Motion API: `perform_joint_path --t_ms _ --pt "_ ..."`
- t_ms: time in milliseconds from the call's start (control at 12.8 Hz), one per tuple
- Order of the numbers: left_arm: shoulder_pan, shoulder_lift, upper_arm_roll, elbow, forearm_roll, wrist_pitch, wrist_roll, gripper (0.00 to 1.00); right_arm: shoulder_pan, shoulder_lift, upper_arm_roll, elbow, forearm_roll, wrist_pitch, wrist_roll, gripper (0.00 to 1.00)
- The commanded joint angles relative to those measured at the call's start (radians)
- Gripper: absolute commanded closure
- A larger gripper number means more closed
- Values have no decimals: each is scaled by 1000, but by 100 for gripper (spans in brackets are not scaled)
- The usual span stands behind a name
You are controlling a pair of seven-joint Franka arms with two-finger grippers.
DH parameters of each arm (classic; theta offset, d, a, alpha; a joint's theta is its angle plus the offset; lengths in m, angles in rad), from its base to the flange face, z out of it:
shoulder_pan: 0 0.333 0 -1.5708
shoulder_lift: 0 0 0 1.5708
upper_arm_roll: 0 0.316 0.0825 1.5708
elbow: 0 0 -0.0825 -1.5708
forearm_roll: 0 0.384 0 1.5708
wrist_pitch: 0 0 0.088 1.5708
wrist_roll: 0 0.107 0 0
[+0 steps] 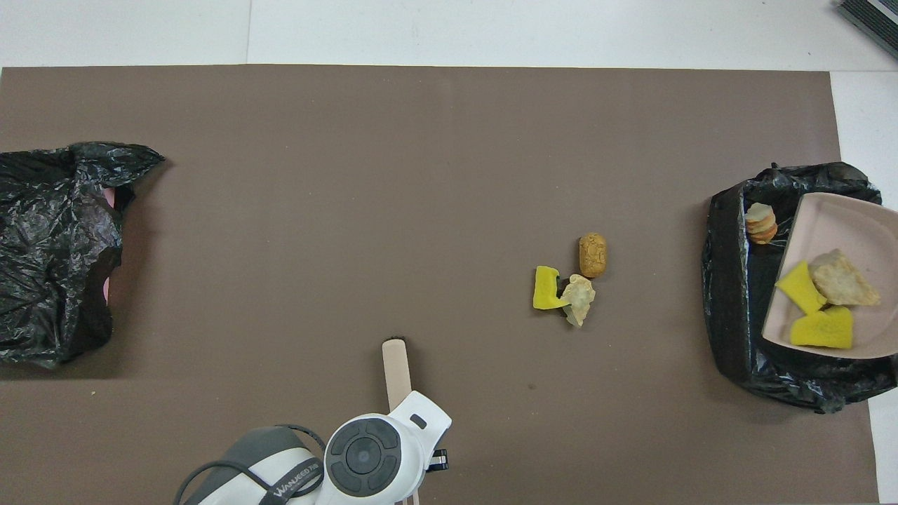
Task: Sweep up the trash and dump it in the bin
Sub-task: 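Carry the dustpan to the nearer black bag and tip it with the right gripper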
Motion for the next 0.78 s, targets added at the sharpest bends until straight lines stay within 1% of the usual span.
perform_joint_path --t_ms 0,78,157,235,313,392,470,627,705 --pt "-16 8 19 -10 -14 35 5 53 25 2 20 -1 -212 6 -32 100" --pt "-7 14 20 3 -14 21 14 1 63 1 20 -9 -282 3 -52 100" --pt "-2 15 23 7 -13 15 8 0 87 2 21 -25 -380 6 -74 100" --pt "28 15 29 9 -2 15 8 0 92 2 23 -36 -421 7 -95 100" --pt "80 17 29 15 3 15 8 0 117 4 23 -38 -444 7 -130 100" --pt "131 21 29 48 27 7 8 0 147 4 23 -36 -506 6 -144 100" --pt "182 43 29 87 65 -13 9 0 157 2 23 -38 -553 0 -144 100" --pt "266 73 29 163 116 -39 9 0 177 -2 24 -36 -617 -11 -143 100" --pt "301 84 29 197 165 -38 11 0 177 -10 31 -32 -628 -25 -138 100"
